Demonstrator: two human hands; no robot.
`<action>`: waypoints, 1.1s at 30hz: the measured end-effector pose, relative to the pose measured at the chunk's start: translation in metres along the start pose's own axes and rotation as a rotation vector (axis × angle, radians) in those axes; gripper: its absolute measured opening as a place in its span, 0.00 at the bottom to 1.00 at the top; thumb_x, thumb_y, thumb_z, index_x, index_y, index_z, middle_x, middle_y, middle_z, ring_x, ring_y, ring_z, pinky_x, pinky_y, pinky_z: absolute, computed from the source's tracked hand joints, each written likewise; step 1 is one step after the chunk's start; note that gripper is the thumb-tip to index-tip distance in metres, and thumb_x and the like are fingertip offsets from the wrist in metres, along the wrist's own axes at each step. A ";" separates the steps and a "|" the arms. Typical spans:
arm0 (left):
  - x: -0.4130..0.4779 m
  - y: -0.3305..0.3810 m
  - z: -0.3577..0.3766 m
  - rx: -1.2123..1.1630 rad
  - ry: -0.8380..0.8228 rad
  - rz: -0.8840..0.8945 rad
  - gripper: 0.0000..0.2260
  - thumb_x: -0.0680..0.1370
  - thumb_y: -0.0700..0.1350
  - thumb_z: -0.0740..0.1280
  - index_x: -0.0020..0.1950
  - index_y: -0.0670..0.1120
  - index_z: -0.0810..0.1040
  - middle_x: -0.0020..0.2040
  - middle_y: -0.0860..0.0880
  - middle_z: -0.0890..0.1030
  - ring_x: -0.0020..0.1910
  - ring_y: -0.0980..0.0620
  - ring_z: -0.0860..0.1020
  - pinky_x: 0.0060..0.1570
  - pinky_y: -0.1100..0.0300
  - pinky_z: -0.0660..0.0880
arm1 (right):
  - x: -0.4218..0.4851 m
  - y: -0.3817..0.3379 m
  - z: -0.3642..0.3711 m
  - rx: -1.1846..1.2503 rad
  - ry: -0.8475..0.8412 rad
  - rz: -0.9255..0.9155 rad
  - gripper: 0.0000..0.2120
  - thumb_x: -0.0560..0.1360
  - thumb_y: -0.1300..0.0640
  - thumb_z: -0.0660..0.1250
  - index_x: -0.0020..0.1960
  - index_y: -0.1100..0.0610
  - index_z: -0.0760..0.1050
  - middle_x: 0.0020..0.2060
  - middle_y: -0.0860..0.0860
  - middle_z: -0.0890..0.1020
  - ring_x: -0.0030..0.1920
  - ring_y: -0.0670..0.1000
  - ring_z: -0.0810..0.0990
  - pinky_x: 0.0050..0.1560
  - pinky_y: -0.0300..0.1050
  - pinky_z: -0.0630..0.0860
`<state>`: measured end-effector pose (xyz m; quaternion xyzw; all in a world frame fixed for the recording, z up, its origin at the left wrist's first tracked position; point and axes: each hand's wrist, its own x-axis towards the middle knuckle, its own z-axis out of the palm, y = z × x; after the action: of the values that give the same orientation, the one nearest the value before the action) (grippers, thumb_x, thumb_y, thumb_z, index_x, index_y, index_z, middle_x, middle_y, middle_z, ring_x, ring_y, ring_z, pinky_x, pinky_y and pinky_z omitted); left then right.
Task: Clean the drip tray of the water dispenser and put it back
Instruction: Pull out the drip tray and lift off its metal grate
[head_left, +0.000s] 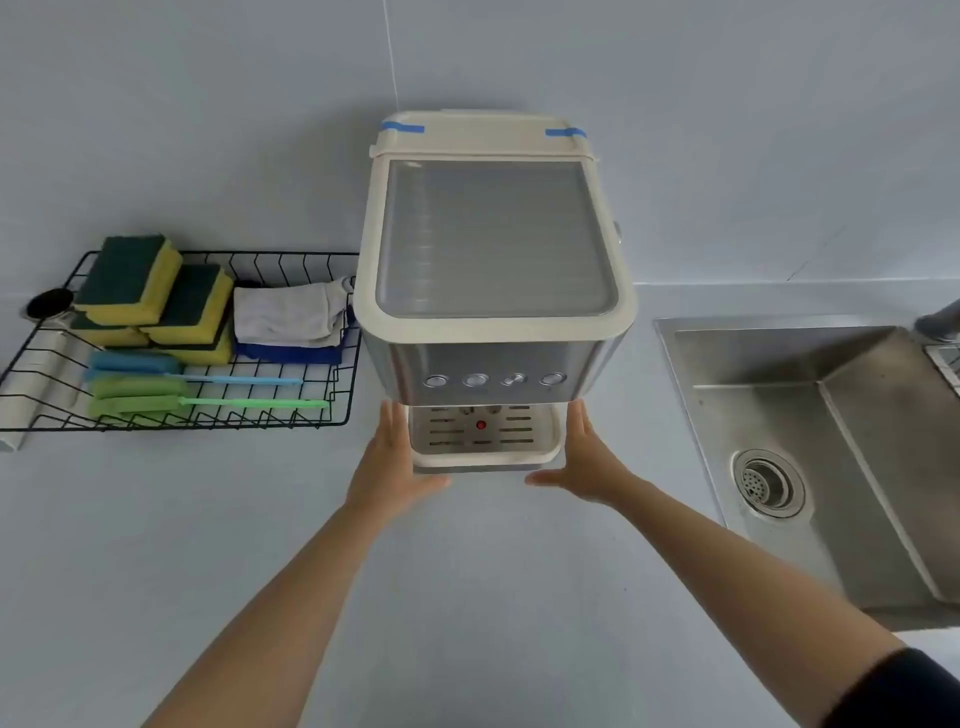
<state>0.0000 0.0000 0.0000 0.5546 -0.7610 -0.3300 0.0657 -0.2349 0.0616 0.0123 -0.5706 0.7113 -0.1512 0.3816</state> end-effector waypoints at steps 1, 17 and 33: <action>0.004 0.000 0.001 -0.036 0.003 0.002 0.48 0.64 0.49 0.76 0.73 0.45 0.47 0.70 0.38 0.59 0.63 0.38 0.68 0.57 0.45 0.73 | 0.004 0.001 0.001 0.046 0.015 0.000 0.53 0.63 0.55 0.78 0.73 0.62 0.43 0.71 0.57 0.56 0.70 0.55 0.60 0.67 0.43 0.65; 0.013 0.008 0.005 -0.333 0.057 -0.155 0.30 0.59 0.39 0.78 0.55 0.42 0.66 0.46 0.44 0.74 0.53 0.39 0.75 0.32 0.67 0.64 | 0.020 -0.011 0.014 0.236 0.136 0.161 0.32 0.60 0.60 0.78 0.59 0.59 0.66 0.50 0.49 0.72 0.47 0.49 0.72 0.33 0.30 0.64; -0.052 0.020 0.002 -0.344 0.072 -0.013 0.39 0.58 0.41 0.79 0.63 0.53 0.62 0.54 0.54 0.74 0.51 0.53 0.75 0.47 0.58 0.76 | -0.049 -0.016 0.024 0.304 0.183 0.063 0.36 0.59 0.61 0.78 0.61 0.55 0.64 0.55 0.51 0.75 0.53 0.50 0.74 0.47 0.40 0.75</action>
<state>0.0022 0.0507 0.0238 0.5515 -0.6869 -0.4358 0.1847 -0.2035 0.1071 0.0249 -0.4676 0.7294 -0.2965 0.4017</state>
